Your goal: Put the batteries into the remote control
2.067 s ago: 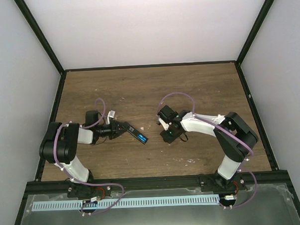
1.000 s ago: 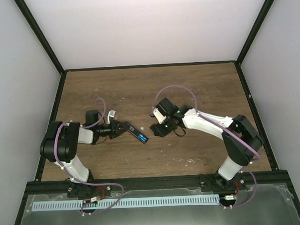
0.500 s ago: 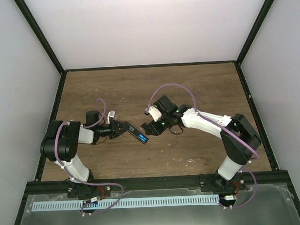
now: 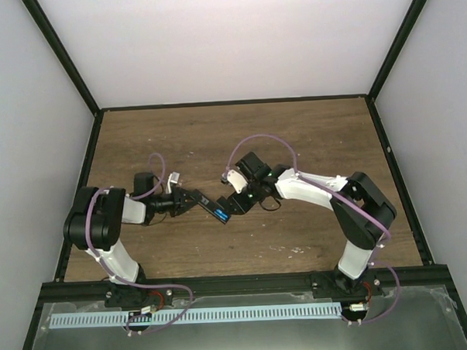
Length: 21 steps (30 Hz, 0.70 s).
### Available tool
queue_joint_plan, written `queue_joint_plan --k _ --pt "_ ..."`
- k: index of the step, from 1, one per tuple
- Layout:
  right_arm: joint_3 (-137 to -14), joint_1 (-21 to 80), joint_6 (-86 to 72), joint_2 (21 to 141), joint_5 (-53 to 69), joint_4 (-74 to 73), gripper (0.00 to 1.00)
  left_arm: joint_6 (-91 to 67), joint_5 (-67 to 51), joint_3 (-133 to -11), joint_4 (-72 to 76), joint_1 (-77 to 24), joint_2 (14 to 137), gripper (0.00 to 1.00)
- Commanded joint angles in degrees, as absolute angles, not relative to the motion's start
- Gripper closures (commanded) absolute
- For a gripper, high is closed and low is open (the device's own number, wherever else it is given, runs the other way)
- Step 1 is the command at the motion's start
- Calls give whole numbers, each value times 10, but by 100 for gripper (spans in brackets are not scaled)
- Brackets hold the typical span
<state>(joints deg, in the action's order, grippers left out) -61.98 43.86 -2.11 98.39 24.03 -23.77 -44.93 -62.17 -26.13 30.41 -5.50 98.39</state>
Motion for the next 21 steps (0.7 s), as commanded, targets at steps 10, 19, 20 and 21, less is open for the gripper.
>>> queue_joint_plan --k 10,19,20,21 --pt "-633 457 -6 1016 246 -224 76 -461 -615 -248 359 -55 1010 100" --pt "-641 463 10 1035 237 -230 76 -475 -613 -243 391 -57 1034 100" --pt "-641 464 13 1036 235 -232 76 -477 -613 -242 394 -57 1037 100" --pt "-643 464 16 1039 235 -233 76 -479 -613 -242 397 -57 1039 100"
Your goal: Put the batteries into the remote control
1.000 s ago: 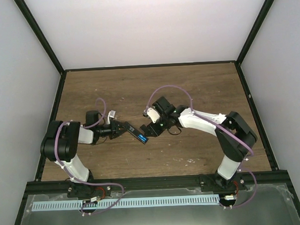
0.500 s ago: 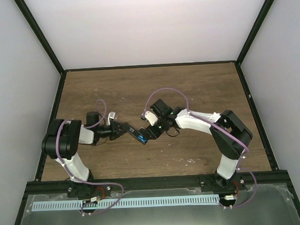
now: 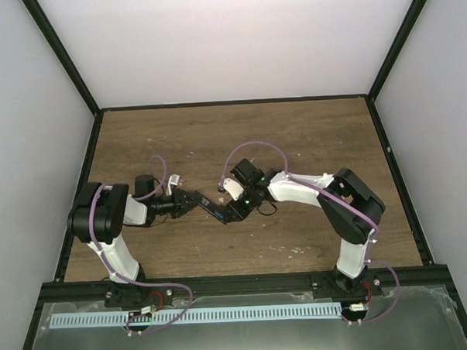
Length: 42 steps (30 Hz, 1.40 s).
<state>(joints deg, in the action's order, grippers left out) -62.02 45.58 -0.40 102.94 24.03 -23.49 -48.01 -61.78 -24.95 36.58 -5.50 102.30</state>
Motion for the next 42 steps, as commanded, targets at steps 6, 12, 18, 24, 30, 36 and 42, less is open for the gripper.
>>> queue_joint_plan --k 6,12,18,24,30,36,42 --pt "-650 466 24 1048 229 -239 76 -483 -612 -242 407 -58 1047 100" --pt "-663 466 26 1061 226 -246 75 -487 -612 -242 415 -58 1054 100" --pt "-679 468 29 1074 232 -258 75 -487 -613 -243 415 -58 1055 100" --pt "-681 469 33 1081 231 -270 74 -487 -614 -244 415 -58 1055 100" --pt "-679 470 33 1084 226 -275 74 -485 -615 -245 414 -58 1057 100" --pt "-677 473 31 1084 216 -282 74 -483 -617 -245 412 -58 1057 100" --pt "-678 476 29 1089 206 -283 72 -482 -618 -245 410 -58 1058 100"
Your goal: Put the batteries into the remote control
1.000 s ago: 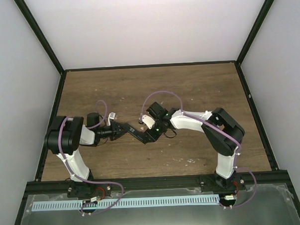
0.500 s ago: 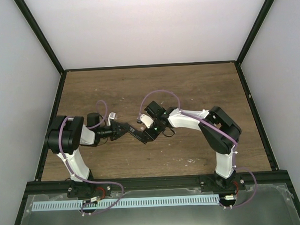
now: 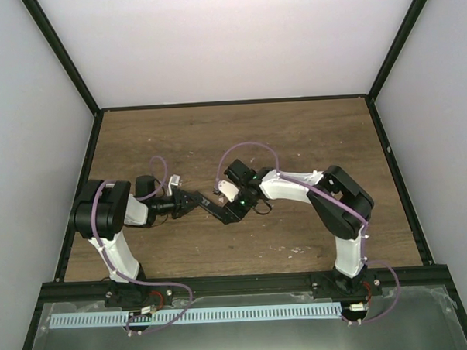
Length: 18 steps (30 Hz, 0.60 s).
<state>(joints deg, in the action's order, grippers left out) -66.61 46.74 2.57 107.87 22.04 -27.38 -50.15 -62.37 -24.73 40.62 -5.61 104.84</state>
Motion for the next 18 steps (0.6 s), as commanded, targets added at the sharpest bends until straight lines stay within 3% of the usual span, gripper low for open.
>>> queue_joint_plan --k 1,18 --pt "-680 477 28 1090 206 -283 72 -482 -618 -245 411 -58 1060 100" --pt "-698 485 24 1099 190 -276 69 -482 -620 -244 411 -58 1060 100"
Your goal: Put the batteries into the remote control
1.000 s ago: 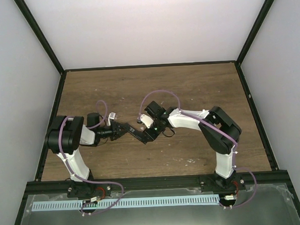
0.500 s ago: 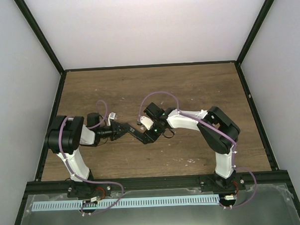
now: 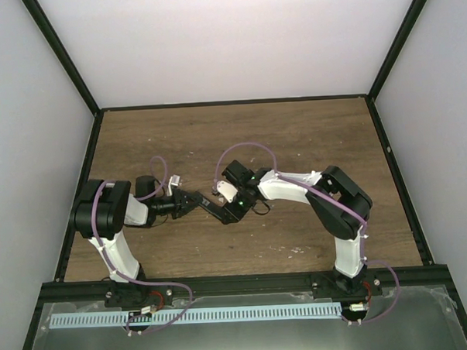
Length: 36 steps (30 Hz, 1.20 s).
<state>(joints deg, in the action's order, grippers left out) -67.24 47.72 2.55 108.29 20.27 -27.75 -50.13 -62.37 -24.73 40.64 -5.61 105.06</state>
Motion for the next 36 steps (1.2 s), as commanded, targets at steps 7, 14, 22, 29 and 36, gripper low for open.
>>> queue_joint_plan --k 7,14,22,29,36 --pt "-703 492 29 1104 178 -276 69 -482 -620 -244 412 -58 1061 100" --pt "-709 498 31 1106 167 -278 65 -482 -621 -243 413 -59 1062 100" --pt "-708 500 29 1103 162 -270 55 -483 -621 -244 414 -58 1063 100" --pt "-704 500 23 1086 149 -257 46 -483 -622 -244 414 -58 1064 100" --pt "-704 500 13 1055 156 -238 41 -483 -622 -245 414 -58 1064 100"
